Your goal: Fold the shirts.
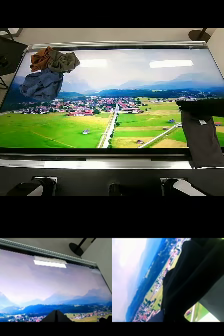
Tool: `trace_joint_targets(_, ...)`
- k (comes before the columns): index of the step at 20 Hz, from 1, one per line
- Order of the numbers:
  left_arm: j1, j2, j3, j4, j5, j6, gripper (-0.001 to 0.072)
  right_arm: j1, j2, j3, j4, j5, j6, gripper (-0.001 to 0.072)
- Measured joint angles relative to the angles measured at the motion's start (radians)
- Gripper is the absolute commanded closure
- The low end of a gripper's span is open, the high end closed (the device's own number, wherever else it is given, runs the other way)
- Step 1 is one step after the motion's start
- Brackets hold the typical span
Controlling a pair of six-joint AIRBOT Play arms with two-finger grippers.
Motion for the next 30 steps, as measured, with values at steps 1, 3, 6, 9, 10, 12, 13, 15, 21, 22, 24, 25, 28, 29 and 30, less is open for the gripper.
trace_joint_targets(1,0.0,0.0,0.0,0.0,0.0,0.004,0.0679,-0.005,0.007,-0.001,-0.024,0.017,0.011,0.0664)
trace_joint_targets(3,0.0,0.0,0.0,0.0,0.0,0.01,0.0679,-0.006,0.016,-0.015,-0.098,0.05,0.038,0.0664)
trace_joint_targets(6,0.0,0.0,0.0,0.0,0.001,0.014,0.0679,-0.007,0.034,-0.1,-0.253,0.08,0.08,0.0664)
trace_joint_targets(9,0.0,0.0,0.0,0.0,0.001,0.016,0.0679,-0.007,0.091,-0.288,-0.382,0.064,0.109,0.0664)
trace_joint_targets(10,0.0,0.0,0.0,0.0,0.001,0.016,0.0679,-0.007,0.117,-0.365,-0.407,0.04,0.119,0.0664)
trace_joint_targets(12,0.0,0.0,0.0,0.0,0.001,0.016,0.0678,-0.006,0.165,-0.532,-0.436,-0.027,0.138,0.0664)
trace_joint_targets(13,0.0,0.0,0.0,0.0,0.001,0.017,0.0678,-0.006,0.182,-0.602,-0.442,-0.066,0.142,0.0664)
trace_joint_targets(15,0.0,0.0,0.0,0.0,0.0,0.017,0.0679,-0.006,0.205,-0.716,-0.455,-0.136,0.15,0.0664)
trace_joint_targets(21,0.0,0.0,0.0,-0.001,0.0,0.017,0.0678,-0.006,0.229,-0.851,-0.478,-0.244,0.184,0.0288)
trace_joint_targets(22,0.0,0.0,0.0,-0.001,0.0,0.017,0.0678,-0.006,0.234,-0.856,-0.487,-0.245,0.19,0.0214)
trace_joint_targets(24,0.0,0.0,0.0,-0.003,0.0,0.017,0.0678,-0.006,0.249,-0.849,-0.488,-0.264,0.196,0.0213)
trace_joint_targets(25,0.0,0.001,0.0,-0.006,-0.001,0.017,0.0678,-0.006,0.261,-0.831,-0.489,-0.276,0.196,0.0213)
trace_joint_targets(28,0.0,0.005,0.003,-0.04,-0.031,0.017,0.068,-0.006,0.309,-0.714,-0.492,-0.391,0.173,0.0214)
trace_joint_targets(29,-0.005,0.005,0.011,-0.053,-0.06,0.018,0.0681,-0.006,0.325,-0.661,-0.476,-0.455,0.162,0.0214)
trace_joint_targets(30,-0.009,0.003,0.022,-0.056,-0.086,0.027,0.0682,-0.007,0.341,-0.599,-0.432,-0.535,0.139,0.0215)
